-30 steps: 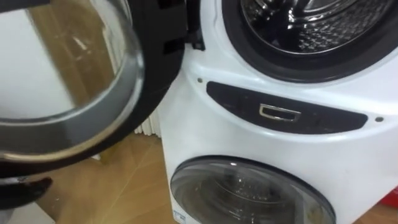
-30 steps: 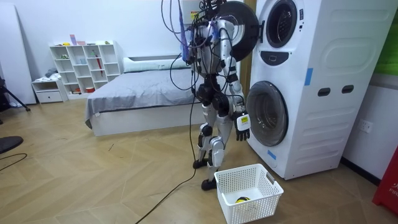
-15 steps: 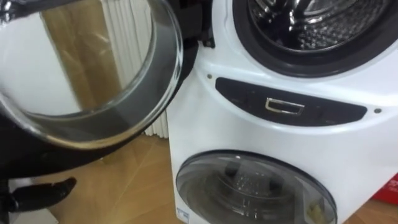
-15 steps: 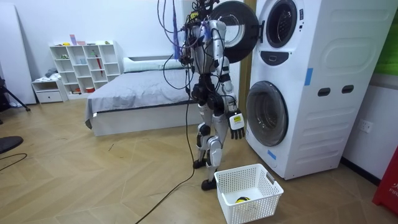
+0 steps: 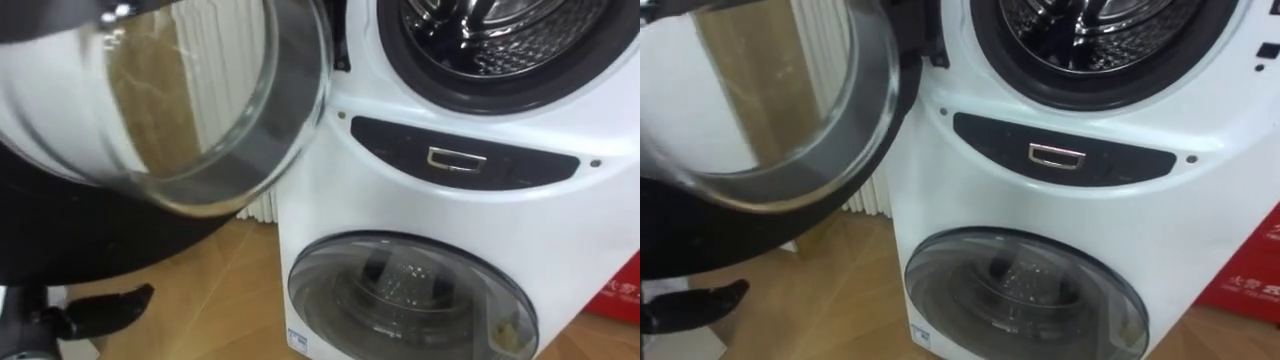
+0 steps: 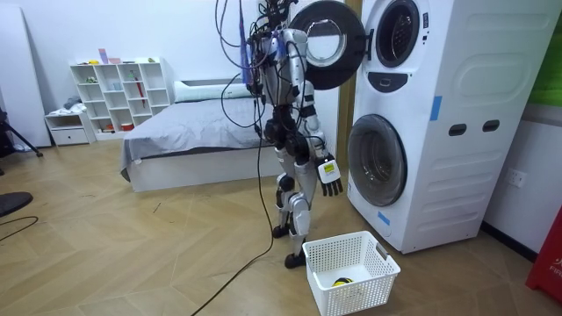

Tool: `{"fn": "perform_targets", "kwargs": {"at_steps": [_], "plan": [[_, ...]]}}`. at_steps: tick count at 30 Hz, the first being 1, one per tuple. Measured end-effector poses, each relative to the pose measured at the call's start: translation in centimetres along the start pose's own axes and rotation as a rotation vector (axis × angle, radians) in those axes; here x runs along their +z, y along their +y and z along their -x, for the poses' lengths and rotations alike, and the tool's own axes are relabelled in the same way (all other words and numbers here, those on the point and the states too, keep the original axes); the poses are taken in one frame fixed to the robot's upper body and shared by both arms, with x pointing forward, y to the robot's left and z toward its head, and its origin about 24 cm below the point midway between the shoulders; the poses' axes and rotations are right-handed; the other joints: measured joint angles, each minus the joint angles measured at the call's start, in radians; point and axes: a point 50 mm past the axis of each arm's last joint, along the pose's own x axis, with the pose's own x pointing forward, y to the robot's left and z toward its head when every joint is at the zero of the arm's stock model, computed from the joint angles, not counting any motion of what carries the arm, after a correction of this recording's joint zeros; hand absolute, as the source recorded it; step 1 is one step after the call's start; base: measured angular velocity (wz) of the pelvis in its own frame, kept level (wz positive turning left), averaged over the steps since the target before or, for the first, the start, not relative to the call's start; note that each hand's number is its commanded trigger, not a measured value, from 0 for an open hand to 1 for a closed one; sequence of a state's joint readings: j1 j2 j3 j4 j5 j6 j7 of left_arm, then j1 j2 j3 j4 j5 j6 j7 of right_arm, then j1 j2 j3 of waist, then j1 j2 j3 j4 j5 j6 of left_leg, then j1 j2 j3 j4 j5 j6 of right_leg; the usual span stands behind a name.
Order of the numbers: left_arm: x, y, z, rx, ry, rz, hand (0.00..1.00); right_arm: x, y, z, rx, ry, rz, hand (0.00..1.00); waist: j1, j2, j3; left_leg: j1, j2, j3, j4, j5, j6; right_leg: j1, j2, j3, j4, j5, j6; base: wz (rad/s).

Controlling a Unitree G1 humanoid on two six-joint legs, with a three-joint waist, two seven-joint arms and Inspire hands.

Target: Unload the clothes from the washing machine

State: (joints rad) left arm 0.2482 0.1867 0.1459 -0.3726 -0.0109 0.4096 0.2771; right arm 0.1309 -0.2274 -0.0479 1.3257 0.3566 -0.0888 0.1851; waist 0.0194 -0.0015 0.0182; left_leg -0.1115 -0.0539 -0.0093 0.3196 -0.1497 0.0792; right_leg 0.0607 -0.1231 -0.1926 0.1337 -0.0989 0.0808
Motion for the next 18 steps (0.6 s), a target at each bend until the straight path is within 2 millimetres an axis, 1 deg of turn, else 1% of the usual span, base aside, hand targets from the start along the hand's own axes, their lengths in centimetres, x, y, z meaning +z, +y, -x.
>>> {"fn": "perform_targets", "kwargs": {"at_steps": [1,2,3,4,5,6,7,8,9,10,11,12,13,14,15,16,17,18], "plan": [[0.1,-0.5,0.1,-0.022,-0.004,-0.002,0.00,0.1,0.3,-0.1,0.009,-0.002,0.004,0.00,-0.001,-0.004,-0.0025,0.000,0.007,0.025,-0.014,0.012,-0.004,-0.006,0.001,0.016,0.000,-0.004,0.006,0.19],[0.2,-0.9,0.2,-0.036,-0.007,-0.002,0.00,0.2,0.4,-0.1,0.013,-0.002,0.010,0.00,-0.001,-0.008,-0.0036,0.001,0.010,0.037,-0.023,0.019,-0.004,-0.010,0.002,0.025,0.000,-0.004,0.006,0.26],[0.4,-1.6,0.5,-0.065,-0.017,-0.005,0.00,0.3,0.7,-0.2,0.018,-0.003,0.018,0.00,-0.004,-0.016,-0.0042,0.002,0.011,0.055,-0.042,0.034,-0.009,-0.014,-0.002,0.030,0.000,-0.004,0.006,0.26],[0.5,-2.2,0.7,-0.092,-0.026,-0.012,0.00,0.5,0.9,-0.3,0.020,-0.005,0.025,0.00,-0.004,-0.022,-0.0062,0.003,0.015,0.084,-0.054,0.045,-0.014,-0.023,-0.008,0.036,0.002,-0.004,0.005,0.22],[0.6,-2.5,0.8,-0.102,-0.032,-0.019,0.00,0.7,1.0,-0.3,0.023,-0.009,0.027,0.00,-0.003,-0.024,-0.0043,0.003,0.021,0.108,-0.061,0.049,-0.019,-0.027,-0.009,0.042,0.002,-0.004,0.005,0.08],[0.7,-3.0,1.0,-0.123,-0.037,-0.019,0.00,0.9,1.4,-0.4,0.029,-0.013,0.025,0.00,-0.001,-0.026,-0.0046,0.002,0.028,0.142,-0.069,0.053,-0.024,-0.034,-0.014,0.047,0.002,-0.003,0.003,-0.04],[0.7,-3.2,1.1,-0.132,-0.038,-0.019,0.00,1.1,1.6,-0.5,0.033,-0.017,0.024,0.00,0.000,-0.026,-0.0044,0.002,0.028,0.148,-0.070,0.055,-0.027,-0.036,-0.017,0.048,0.002,-0.002,0.001,-0.11],[0.8,-3.6,1.3,-0.151,-0.041,-0.019,0.00,1.2,2.1,-0.6,0.044,-0.021,0.016,0.00,0.000,-0.028,-0.0048,0.003,0.024,0.148,-0.069,0.058,-0.033,-0.038,-0.032,0.040,0.002,-0.006,-0.014,-0.22],[0.9,-3.9,1.5,-0.167,-0.047,-0.017,0.00,1.3,2.6,-0.7,0.055,-0.022,0.011,0.00,0.001,-0.034,-0.0022,-0.006,0.023,0.142,-0.023,0.052,-0.041,-0.039,-0.052,0.011,0.004,-0.004,-0.024,-0.55],[0.9,-4.2,1.8,-0.179,-0.053,-0.020,0.00,1.7,2.9,-0.8,0.067,-0.032,0.012,0.00,0.014,-0.024,0.0014,-0.026,0.044,0.076,0.131,-0.060,-0.045,-0.045,-0.059,-0.039,0.040,-0.004,-0.027,-0.64],[1.0,-4.3,1.9,-0.181,-0.064,-0.020,0.00,2.0,3.0,-0.8,0.073,-0.042,0.010,0.00,0.013,-0.003,-0.0041,-0.050,0.057,0.053,0.206,-0.125,-0.044,-0.056,-0.049,-0.064,0.088,-0.013,-0.029,-0.63],[1.4,-4.6,2.1,-0.198,-0.086,-0.009,0.00,2.0,3.6,-0.9,0.088,-0.046,0.009,0.00,0.006,0.018,0.0012,-0.086,0.077,0.047,0.267,-0.165,-0.001,-0.078,-0.028,-0.068,0.186,-0.040,-0.042,-0.04],[1.4,-4.8,2.2,-0.219,-0.086,-0.008,0.00,1.4,4.3,-0.9,0.106,-0.033,0.006,0.00,-0.027,-0.006,0.0010,-0.072,0.080,0.063,0.237,-0.164,-0.002,-0.080,-0.017,-0.076,0.215,-0.060,-0.041,0.29],[1.4,-5.1,2.3,-0.238,-0.085,-0.008,0.00,1.2,4.3,-0.9,0.112,-0.028,0.003,0.00,-0.042,-0.014,-0.0030,-0.064,0.084,0.084,0.199,-0.155,-0.017,-0.079,-0.011,-0.083,0.214,-0.067,-0.050,0.64],[1.3,-6.0,2.8,-0.288,-0.079,-0.005,0.00,1.0,4.3,-0.8,0.117,-0.025,-0.001,0.00,-0.050,-0.029,-0.0125,-0.025,0.081,0.144,0.087,-0.125,-0.060,-0.083,-0.003,-0.085,0.195,-0.077,-0.063,0.50],[1.2,-6.6,3.1,-0.322,-0.077,-0.005,0.00,1.1,4.3,-0.8,0.118,-0.027,0.002,0.00,-0.050,-0.036,-0.0169,-0.004,0.076,0.170,0.028,-0.107,-0.077,-0.086,-0.001,-0.081,0.172,-0.080,-0.067,0.52],[1.4,-7.7,3.8,-0.400,-0.091,-0.005,0.00,1.4,4.4,-0.9,0.120,-0.039,0.011,0.00,-0.049,-0.046,-0.0193,0.014,0.060,0.204,-0.031,-0.072,-0.068,-0.095,0.010,-0.079,0.127,-0.082,-0.068,0.30],[1.9,-8.5,4.4,-0.460,-0.121,0.000,0.00,1.8,4.6,-1.0,0.120,-0.038,0.024,0.00,-0.049,-0.048,-0.0145,0.014,0.055,0.275,-0.051,-0.020,-0.017,-0.118,0.015,-0.049,0.082,-0.073,-0.063,0.40]]}}
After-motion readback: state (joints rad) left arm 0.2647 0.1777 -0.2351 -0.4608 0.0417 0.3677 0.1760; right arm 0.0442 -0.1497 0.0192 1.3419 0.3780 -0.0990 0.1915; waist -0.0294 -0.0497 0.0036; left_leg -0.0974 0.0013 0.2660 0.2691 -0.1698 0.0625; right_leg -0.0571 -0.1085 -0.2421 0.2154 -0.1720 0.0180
